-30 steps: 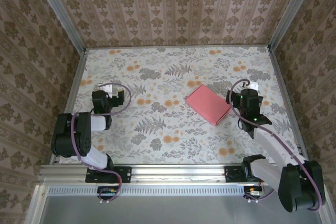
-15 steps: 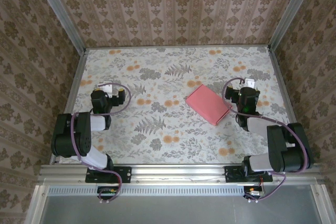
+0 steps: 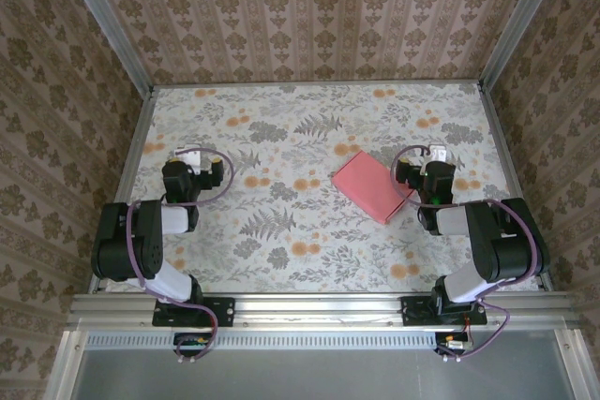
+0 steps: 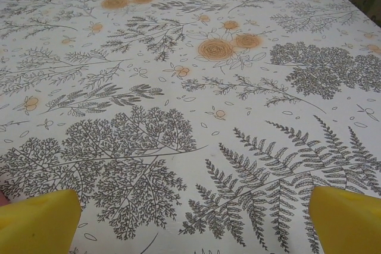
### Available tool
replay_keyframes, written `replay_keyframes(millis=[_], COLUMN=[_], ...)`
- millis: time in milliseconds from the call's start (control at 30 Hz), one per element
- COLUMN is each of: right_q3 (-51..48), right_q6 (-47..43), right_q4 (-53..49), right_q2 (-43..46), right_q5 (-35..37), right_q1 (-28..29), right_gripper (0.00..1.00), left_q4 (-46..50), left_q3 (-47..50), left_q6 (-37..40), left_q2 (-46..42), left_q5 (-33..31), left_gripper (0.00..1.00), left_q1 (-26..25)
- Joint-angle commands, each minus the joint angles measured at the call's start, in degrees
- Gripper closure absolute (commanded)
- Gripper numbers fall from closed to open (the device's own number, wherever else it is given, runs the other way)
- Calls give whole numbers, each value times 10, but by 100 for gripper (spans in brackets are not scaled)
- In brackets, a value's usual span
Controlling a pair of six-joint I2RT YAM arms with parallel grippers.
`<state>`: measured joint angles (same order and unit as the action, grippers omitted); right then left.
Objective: Fold the paper box
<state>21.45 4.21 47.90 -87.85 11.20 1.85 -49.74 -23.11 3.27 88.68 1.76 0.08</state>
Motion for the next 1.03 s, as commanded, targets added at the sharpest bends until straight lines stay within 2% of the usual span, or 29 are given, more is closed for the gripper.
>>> replay_keyframes(millis=[0, 33, 100, 200, 233, 333, 367, 400, 433, 1000], right_q3=[9, 4, -5, 6, 2, 13, 15, 20, 18, 19], right_q6=[-33, -42, -40, 0, -2, -40, -33, -13, -14, -16], right_q4=[24, 32, 50, 29, 38, 18, 17, 7, 8, 8], right_q2=[5, 4, 5, 6, 5, 3, 4, 3, 4, 4], right_q5=[-103, -123, -119, -57, -61, -139, -130, -86, -82, -78], right_q1=[-10, -10, -11, -21, -20, -18, -18, -19, -19, -17], right_gripper=[0, 0, 0, 0, 0, 0, 0, 0, 0, 0], left_q4=[-16, -16, -16, -16, -17, -17, -17, -17, -17, -16], left_q3=[3, 3, 3, 3, 3, 3, 3, 3, 3, 2], left_q6=[1, 1, 1, 1, 1, 1, 1, 1, 1, 1], left_q2=[2, 2, 2, 2, 2, 3, 2, 2, 3, 3], left_q5=[10, 10, 10, 9, 10, 10, 10, 9, 10, 9], left_gripper=[0, 0, 0, 0, 0, 0, 0, 0, 0, 0], left_q1=[0, 0, 1, 0, 0, 0, 0, 0, 0, 0])
